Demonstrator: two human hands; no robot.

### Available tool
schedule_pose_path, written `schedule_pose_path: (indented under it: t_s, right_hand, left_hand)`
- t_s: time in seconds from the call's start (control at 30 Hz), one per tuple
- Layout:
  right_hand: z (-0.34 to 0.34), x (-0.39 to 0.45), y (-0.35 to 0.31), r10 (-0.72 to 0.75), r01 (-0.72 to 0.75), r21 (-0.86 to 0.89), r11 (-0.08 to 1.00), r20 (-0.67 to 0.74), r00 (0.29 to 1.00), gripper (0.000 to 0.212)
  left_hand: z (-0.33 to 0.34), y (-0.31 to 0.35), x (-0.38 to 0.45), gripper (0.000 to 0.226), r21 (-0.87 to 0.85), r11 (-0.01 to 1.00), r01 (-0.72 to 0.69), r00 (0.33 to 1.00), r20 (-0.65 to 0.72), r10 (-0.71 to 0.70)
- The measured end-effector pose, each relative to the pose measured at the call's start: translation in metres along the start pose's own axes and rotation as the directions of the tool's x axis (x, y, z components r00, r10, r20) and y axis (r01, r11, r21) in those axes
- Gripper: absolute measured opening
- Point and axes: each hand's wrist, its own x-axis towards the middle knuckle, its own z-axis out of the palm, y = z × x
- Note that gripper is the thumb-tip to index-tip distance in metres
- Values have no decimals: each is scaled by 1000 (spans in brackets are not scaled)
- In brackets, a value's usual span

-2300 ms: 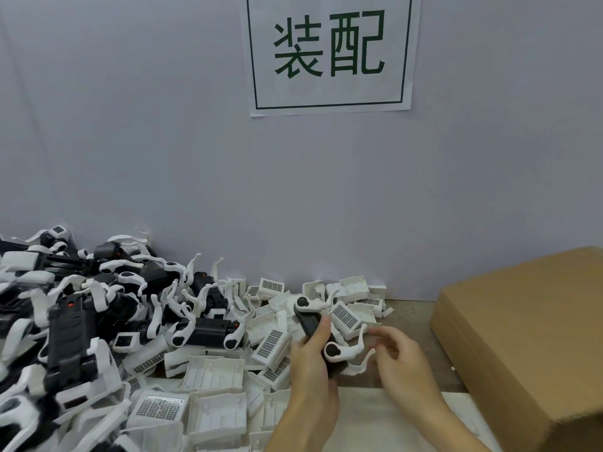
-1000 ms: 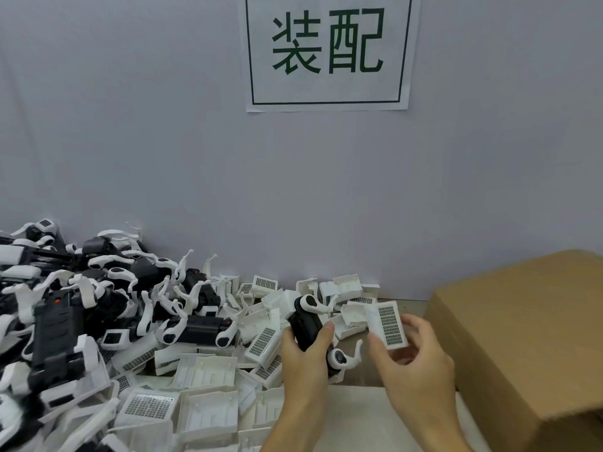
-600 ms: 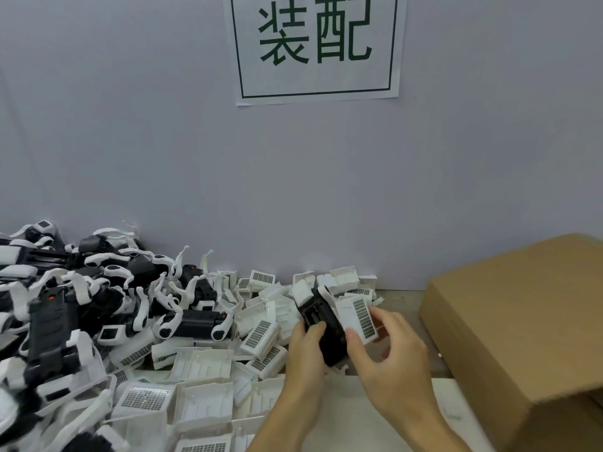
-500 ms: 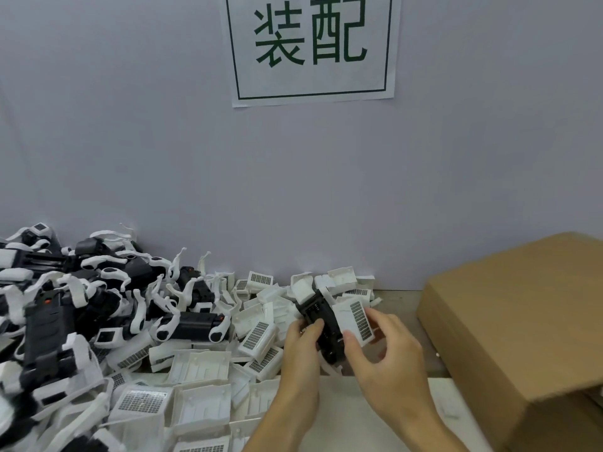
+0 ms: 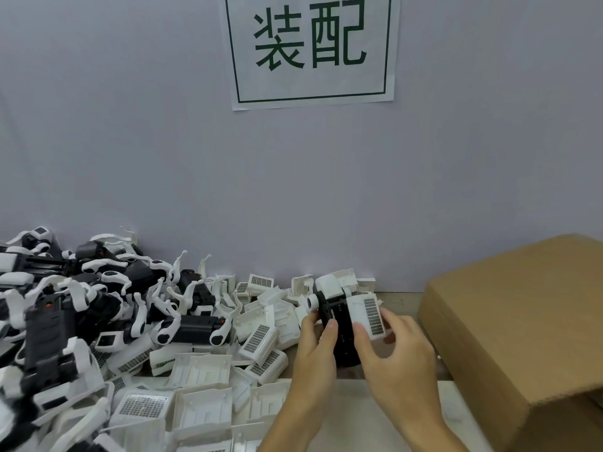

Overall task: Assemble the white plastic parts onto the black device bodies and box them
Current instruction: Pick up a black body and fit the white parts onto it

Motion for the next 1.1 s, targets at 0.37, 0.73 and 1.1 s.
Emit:
schedule_pose_path:
  t_s: [0.37,0.73,1.1]
  right_hand:
    - [-3,-1,-4,25,-8,-115,993,147,989,29]
    - [1,-1,-5,104,-97,-41,994,274,956,28]
    - [-1,9,-1,201,-423,427,799,474,857,20]
  left_hand:
    - [4,3,-5,24,-3,999,-33,993,118,34]
    - [-3,-10,7,19,7,999,-41,997,-65,41]
    - [-7,-6,9,26,-139,990,-18,999,-33,14]
